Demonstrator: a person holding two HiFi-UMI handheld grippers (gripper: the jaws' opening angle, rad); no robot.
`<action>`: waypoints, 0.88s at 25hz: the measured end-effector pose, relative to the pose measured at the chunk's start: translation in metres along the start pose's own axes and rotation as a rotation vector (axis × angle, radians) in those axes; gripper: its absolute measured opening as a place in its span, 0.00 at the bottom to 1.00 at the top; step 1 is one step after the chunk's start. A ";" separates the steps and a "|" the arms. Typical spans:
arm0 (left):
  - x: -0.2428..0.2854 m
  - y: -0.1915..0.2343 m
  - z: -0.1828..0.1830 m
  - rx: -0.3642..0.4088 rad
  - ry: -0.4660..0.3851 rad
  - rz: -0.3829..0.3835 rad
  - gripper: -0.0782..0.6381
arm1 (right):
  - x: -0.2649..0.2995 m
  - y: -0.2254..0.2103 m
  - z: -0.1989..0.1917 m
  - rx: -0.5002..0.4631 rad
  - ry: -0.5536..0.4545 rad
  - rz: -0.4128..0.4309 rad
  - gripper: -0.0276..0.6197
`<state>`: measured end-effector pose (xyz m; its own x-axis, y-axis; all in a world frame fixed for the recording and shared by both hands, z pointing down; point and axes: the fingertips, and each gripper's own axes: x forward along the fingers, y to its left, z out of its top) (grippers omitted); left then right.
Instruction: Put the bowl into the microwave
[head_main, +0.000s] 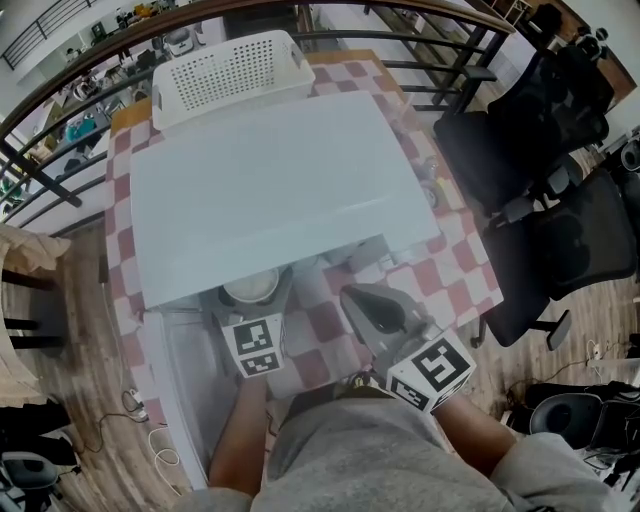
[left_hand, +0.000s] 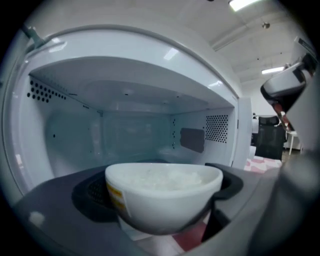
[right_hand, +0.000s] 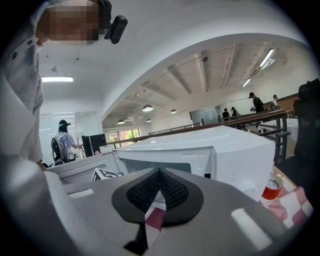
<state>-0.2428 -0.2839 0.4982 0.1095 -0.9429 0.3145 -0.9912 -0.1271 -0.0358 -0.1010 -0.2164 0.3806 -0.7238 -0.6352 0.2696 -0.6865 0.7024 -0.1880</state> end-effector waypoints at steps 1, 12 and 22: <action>0.004 0.000 -0.002 0.010 0.007 0.000 0.86 | -0.001 -0.001 -0.001 0.001 0.001 -0.003 0.04; 0.034 0.000 -0.011 0.052 0.073 -0.006 0.86 | -0.006 -0.005 -0.008 0.024 0.009 -0.027 0.04; 0.053 0.009 -0.017 0.074 0.151 0.038 0.86 | -0.009 -0.008 -0.009 0.039 0.004 -0.042 0.04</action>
<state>-0.2472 -0.3296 0.5307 0.0538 -0.8914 0.4499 -0.9857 -0.1194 -0.1186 -0.0879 -0.2133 0.3882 -0.6940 -0.6625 0.2819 -0.7185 0.6622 -0.2129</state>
